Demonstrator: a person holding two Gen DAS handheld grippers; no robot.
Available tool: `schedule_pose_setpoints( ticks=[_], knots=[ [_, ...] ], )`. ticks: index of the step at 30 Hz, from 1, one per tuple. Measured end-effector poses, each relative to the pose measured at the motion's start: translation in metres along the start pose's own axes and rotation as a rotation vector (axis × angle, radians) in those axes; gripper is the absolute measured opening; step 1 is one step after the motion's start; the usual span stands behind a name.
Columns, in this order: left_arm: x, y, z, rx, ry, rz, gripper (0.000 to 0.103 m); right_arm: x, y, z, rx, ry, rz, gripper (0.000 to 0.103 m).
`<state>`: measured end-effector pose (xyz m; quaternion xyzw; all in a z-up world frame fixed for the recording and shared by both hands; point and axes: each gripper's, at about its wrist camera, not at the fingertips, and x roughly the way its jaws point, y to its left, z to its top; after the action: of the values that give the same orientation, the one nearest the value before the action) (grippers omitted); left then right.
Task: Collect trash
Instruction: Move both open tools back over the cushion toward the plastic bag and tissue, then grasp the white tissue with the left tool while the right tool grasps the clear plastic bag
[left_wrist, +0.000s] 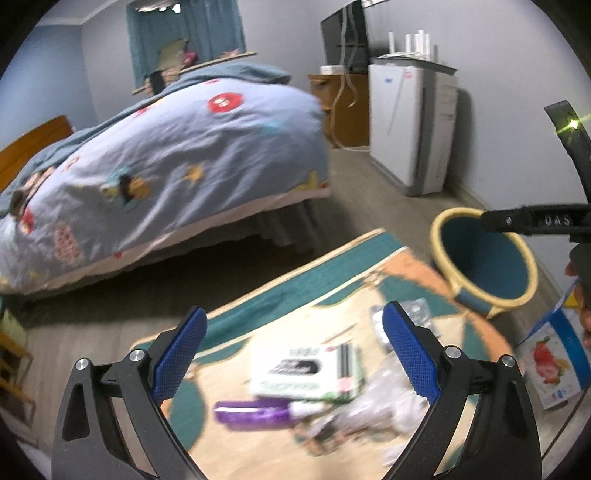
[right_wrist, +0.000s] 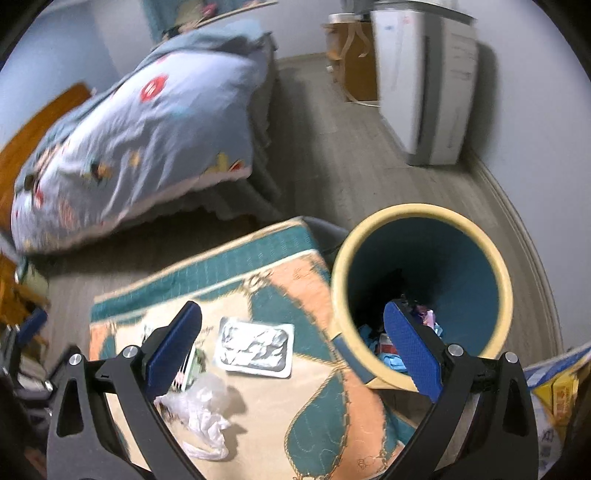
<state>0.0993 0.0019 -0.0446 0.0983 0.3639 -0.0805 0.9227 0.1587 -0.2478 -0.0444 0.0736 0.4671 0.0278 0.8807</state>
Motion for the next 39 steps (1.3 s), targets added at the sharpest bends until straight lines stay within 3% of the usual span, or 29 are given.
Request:
schedule_pose_setpoints(
  ticks=[5,14,22,27,33,38,39],
  knots=[
    [-0.001,0.027,-0.013,-0.040,0.022,0.032,0.095,0.010,0.031,-0.012,-0.094,0.041,-0.017,0.097],
    [0.002,0.044,-0.026,-0.043,0.048,0.053,0.095,0.029,0.055,-0.042,0.023,0.165,0.077,0.097],
    [0.004,0.045,-0.030,-0.037,0.057,0.053,0.095,0.062,0.074,-0.070,-0.005,0.308,0.078,0.097],
    [0.006,0.046,-0.030,-0.023,0.060,0.061,0.095,0.076,0.078,-0.078,-0.022,0.354,0.098,0.096],
    [0.011,0.046,-0.027,-0.021,0.065,0.051,0.095,0.089,0.084,-0.083,-0.041,0.401,0.116,0.077],
    [0.016,0.043,-0.027,0.002,0.073,0.051,0.095,0.098,0.092,-0.089,-0.068,0.446,0.128,0.049],
    [0.017,0.043,-0.027,0.002,0.075,0.048,0.095,0.101,0.094,-0.091,-0.082,0.454,0.127,0.039]
  ],
)
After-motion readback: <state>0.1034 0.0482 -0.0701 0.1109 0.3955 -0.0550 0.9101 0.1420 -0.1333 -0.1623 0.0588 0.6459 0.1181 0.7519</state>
